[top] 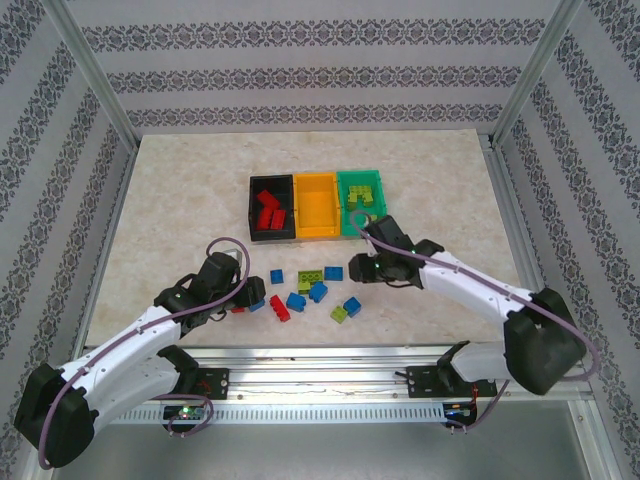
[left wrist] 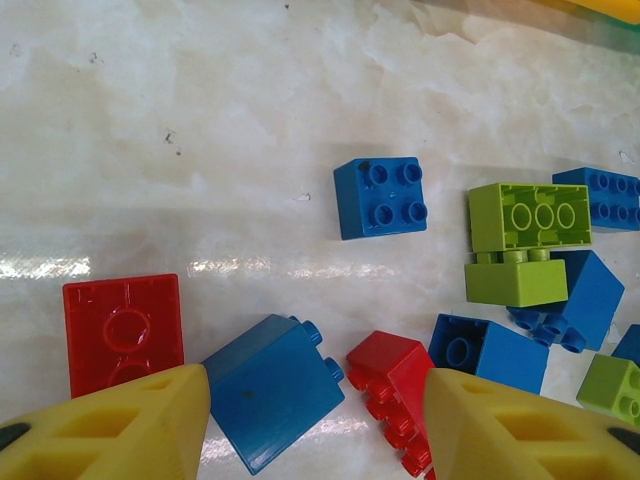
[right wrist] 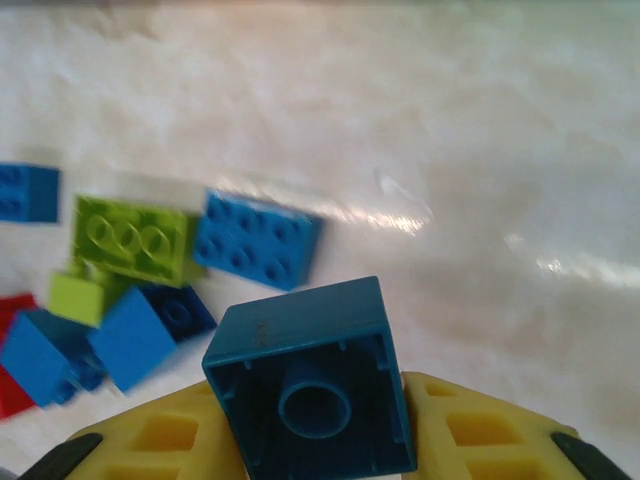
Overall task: Sort the legos into containers by color
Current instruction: Place the lego in the container, then pick up the lego from the bottom-center of the table.
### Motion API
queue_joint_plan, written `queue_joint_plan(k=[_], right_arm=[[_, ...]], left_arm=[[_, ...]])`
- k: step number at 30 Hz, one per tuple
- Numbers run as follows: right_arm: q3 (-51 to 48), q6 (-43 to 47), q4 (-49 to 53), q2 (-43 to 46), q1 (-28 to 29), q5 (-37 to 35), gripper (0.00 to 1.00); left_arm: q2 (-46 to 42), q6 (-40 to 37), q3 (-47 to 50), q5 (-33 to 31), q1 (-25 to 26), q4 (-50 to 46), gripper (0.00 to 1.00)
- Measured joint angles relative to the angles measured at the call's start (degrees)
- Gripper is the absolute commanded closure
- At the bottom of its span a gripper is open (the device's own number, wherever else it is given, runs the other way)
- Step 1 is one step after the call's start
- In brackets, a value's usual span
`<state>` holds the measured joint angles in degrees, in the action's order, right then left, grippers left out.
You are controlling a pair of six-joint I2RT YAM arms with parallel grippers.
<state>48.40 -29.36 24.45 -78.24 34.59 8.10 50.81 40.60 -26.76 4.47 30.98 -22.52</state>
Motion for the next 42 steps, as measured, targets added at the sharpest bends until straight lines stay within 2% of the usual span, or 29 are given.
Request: queue_joint_plan(k=[8, 12, 14, 16, 22, 32, 37, 42], right_arm=[[22.3, 2.0, -7.5, -20.5, -0.7, 2.1, 0.59], [32.4, 3.2, -8.9, -29.3, -1.9, 2.5, 0.47], [35.1, 3.8, -9.1, -31.8, -2.1, 2.6, 0.44], [34.9, 3.9, -9.5, -32.0, -2.1, 2.7, 0.42], [29.1, 4.8, -11.2, -28.5, -0.9, 3.2, 0.41], [19.4, 9.3, -8.3, -15.9, 3.0, 5.5, 0.43], [16.6, 14.0, -4.0, -15.5, 7.9, 6.0, 0.43], [15.6, 18.5, 0.6, -18.6, 11.9, 6.2, 0.43]], left_arm=[[1.0, 1.7, 0.0, 1.7, 0.0, -1.6, 0.39], [-0.9, 2.7, 0.0, 2.2, 0.0, -4.6, 0.38], [-3.7, 3.6, 0.0, 2.4, 0.0, -6.2, 0.33], [-6.9, 4.7, 0.7, 2.4, 0.0, -6.8, 0.28], [-13.1, 6.6, 3.2, 2.4, 0.0, -9.2, 0.28], [-7.8, 6.5, 3.3, 2.4, 0.0, -10.3, 0.28], [-7.4, 6.3, 3.3, 1.7, -0.1, -10.3, 0.29], [-7.6, 6.2, 2.4, 0.3, -0.7, -10.3, 0.27]])
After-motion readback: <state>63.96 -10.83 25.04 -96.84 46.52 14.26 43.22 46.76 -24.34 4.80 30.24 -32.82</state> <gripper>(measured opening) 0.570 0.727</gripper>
